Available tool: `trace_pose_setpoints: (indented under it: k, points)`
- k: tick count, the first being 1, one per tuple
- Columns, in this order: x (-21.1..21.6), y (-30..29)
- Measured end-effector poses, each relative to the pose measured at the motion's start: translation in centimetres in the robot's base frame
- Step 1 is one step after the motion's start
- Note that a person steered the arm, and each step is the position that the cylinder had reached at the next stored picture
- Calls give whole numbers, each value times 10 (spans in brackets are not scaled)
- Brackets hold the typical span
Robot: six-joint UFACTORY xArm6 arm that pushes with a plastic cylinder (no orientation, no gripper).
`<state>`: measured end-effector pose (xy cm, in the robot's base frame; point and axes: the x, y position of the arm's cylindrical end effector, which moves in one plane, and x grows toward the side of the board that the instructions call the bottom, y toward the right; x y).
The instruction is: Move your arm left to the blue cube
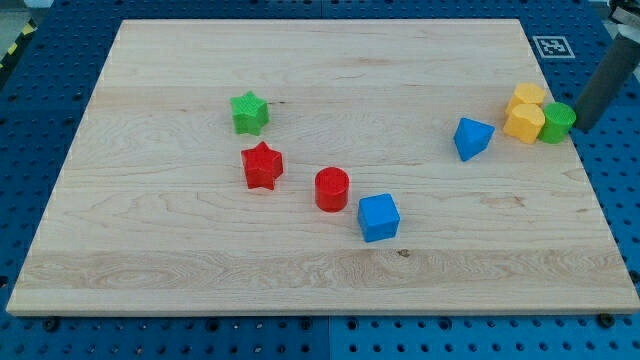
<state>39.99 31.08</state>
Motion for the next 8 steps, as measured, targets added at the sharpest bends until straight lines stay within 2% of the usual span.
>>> trace_pose_setpoints:
  k: [4,6,7,8]
  points:
    - [7,-9]
    - [120,-21]
    - [160,-68]
    - [177,-129]
